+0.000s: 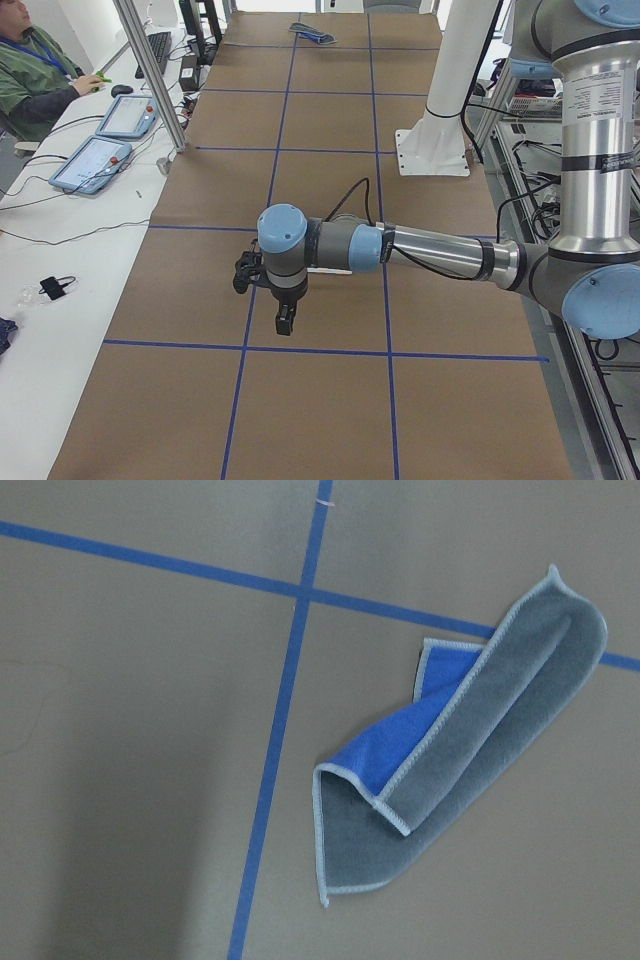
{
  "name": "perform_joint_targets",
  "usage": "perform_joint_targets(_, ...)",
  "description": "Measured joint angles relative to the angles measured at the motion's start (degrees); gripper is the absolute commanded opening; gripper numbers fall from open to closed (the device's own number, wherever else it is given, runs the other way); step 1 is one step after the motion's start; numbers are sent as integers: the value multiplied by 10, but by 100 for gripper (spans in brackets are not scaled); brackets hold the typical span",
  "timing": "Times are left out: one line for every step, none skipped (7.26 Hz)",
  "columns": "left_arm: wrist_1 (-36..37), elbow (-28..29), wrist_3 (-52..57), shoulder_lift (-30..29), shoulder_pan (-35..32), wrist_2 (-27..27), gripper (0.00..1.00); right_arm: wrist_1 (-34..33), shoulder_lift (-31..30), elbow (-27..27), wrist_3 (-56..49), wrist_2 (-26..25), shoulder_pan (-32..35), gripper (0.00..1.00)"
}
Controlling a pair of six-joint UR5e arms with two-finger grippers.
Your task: Hang towel on rack
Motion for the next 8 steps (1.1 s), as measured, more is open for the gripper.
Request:
perform_joint_targets(-23, 1, -2, -2, 0, 0, 99, 45, 0, -2, 1, -4, 0, 100)
perform_joint_targets(-38, 2, -4, -10, 0, 0, 99, 88, 0, -4, 4, -11, 0, 100)
perform_joint_targets(-44, 4, -4, -28, 0, 0, 99, 118, 1, -5, 6, -16, 0, 100)
perform_joint_targets(-50, 7, -4, -51, 1, 0, 99, 134, 0, -10, 10, -18, 0, 100)
perform_joint_targets(-62, 15, -4, -72, 1, 0, 99, 143, -1, -20, 13, -18, 0, 100)
perform_joint_targets(-84, 27, -3, -89, 2, 0, 99, 160, -4, -38, 14, -19, 0, 100)
perform_joint_targets(-107, 34, -3, -93, 2, -1, 99, 193, -4, -66, 14, -17, 0, 100)
perform_joint_targets(-122, 36, -3, -91, 2, -1, 99, 245, -3, -114, 15, -10, -1, 100)
